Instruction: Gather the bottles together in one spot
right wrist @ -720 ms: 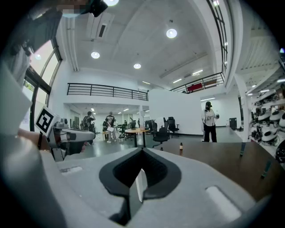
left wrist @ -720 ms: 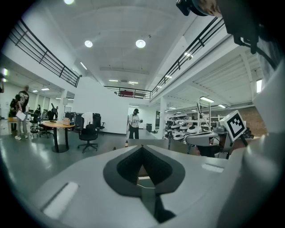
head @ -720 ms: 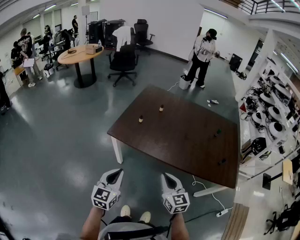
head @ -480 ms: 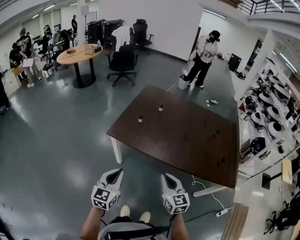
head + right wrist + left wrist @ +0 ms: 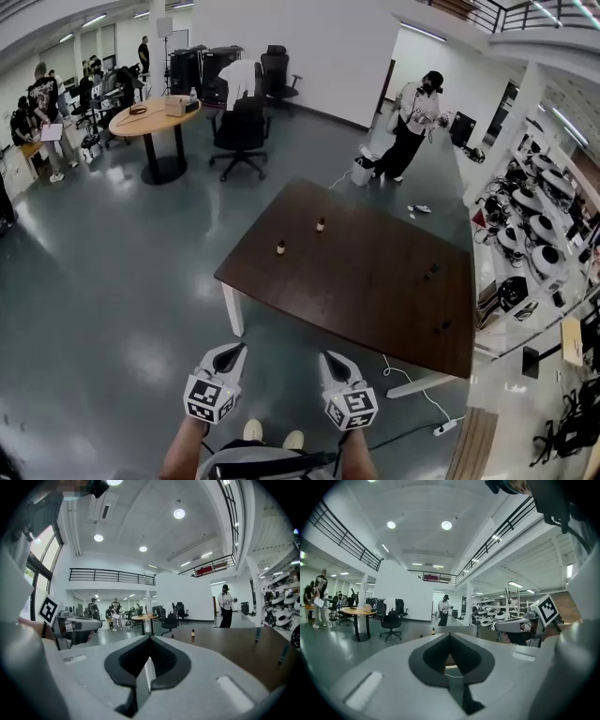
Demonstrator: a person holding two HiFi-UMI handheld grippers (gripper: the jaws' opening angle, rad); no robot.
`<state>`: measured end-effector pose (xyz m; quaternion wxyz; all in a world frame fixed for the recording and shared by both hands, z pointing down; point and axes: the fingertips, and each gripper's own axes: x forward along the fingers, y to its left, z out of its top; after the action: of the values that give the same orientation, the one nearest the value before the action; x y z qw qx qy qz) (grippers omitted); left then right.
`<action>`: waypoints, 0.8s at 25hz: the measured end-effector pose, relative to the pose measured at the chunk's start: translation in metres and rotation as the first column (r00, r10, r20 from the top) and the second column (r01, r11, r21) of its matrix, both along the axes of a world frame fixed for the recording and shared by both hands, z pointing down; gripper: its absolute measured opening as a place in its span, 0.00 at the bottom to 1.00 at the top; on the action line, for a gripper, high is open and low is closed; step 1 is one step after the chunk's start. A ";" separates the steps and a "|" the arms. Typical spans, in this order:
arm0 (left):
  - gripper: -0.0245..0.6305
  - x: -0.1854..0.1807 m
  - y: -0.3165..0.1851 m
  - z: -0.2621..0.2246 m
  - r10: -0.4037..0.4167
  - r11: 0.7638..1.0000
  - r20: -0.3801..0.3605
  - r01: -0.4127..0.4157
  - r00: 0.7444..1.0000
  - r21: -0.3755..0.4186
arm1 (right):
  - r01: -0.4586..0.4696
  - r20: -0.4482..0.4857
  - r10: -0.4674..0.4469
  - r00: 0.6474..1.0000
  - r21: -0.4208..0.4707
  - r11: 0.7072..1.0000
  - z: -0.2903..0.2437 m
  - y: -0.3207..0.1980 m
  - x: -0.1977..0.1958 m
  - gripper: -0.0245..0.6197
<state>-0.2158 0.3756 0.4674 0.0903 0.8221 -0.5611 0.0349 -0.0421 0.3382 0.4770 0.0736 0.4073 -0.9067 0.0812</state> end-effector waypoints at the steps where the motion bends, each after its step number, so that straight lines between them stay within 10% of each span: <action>1: 0.04 -0.002 -0.001 0.001 0.003 1.000 0.003 -0.003 1.000 0.000 | -0.003 0.000 0.003 1.000 0.001 1.000 0.000 -0.001 -0.003 0.04; 20: 0.04 -0.029 -0.038 0.015 0.038 0.999 -0.027 -0.037 0.999 0.018 | -0.038 0.006 0.038 0.999 -0.014 0.999 0.011 -0.032 -0.038 0.04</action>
<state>-0.2443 0.3376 0.4821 0.0902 0.8336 -0.5445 0.0203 -0.0800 0.3064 0.4878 0.0721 0.4236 -0.8985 0.0899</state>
